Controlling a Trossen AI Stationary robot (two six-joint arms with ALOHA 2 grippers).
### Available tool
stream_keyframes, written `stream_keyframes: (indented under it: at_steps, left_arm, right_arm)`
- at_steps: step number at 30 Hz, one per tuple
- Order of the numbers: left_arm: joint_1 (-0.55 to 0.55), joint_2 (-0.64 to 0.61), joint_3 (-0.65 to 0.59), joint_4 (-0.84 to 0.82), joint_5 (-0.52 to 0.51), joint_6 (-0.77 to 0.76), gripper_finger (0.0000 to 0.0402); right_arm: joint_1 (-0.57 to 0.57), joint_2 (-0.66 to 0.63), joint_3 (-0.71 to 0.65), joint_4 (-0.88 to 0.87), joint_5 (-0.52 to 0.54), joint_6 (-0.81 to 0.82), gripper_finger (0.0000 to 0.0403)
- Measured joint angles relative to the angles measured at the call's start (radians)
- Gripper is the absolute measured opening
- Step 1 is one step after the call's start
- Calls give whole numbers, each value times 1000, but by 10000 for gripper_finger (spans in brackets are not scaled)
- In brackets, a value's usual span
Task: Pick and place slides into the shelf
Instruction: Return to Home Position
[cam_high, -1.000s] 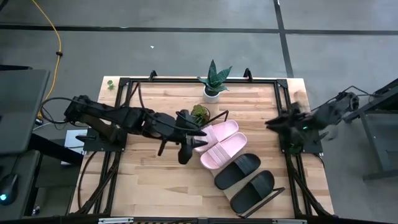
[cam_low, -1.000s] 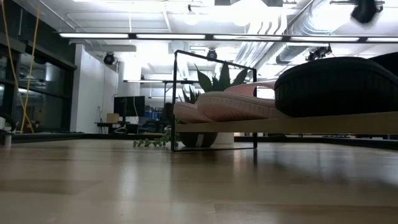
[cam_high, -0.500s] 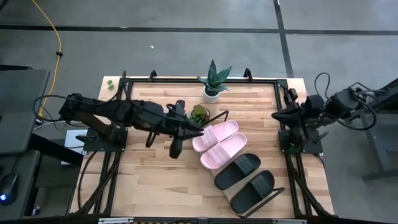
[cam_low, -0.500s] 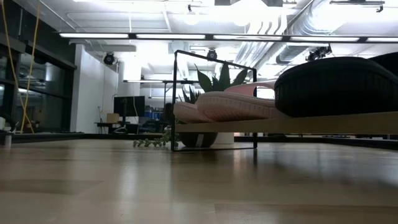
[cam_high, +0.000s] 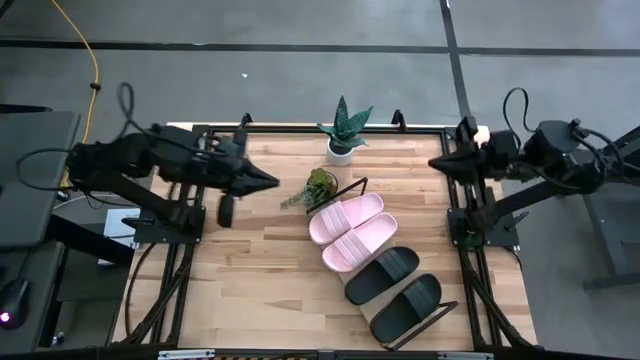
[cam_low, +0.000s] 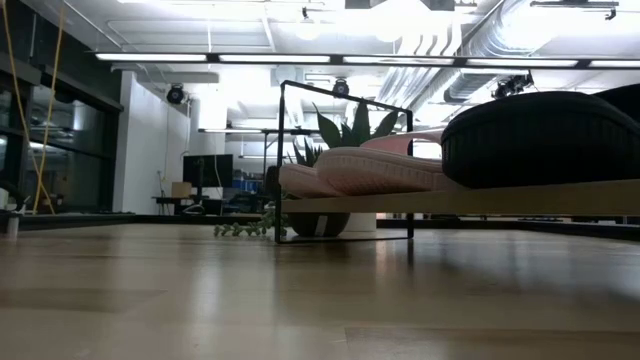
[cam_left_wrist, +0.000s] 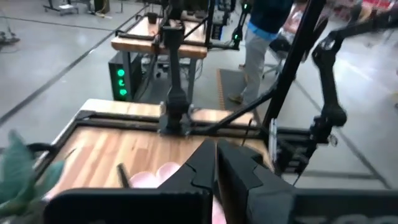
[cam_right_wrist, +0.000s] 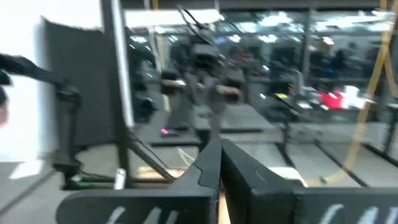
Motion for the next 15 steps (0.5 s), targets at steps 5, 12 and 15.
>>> stream_keyframes:
  at_steps: [5,12,15]
  left_arm:
    - [43,-107,-77,-33,9,16,2]
    - [209,-323,-415,204,179,-36,1]
    - [267,-409,-573,342,236,-93,1]
  right_arm:
    - [-145,-8,10,-94,-37,32,0]
    - [-348,-15,-128,-91,-283,187,0]
    - [-414,-15,-238,21,-397,278,0]
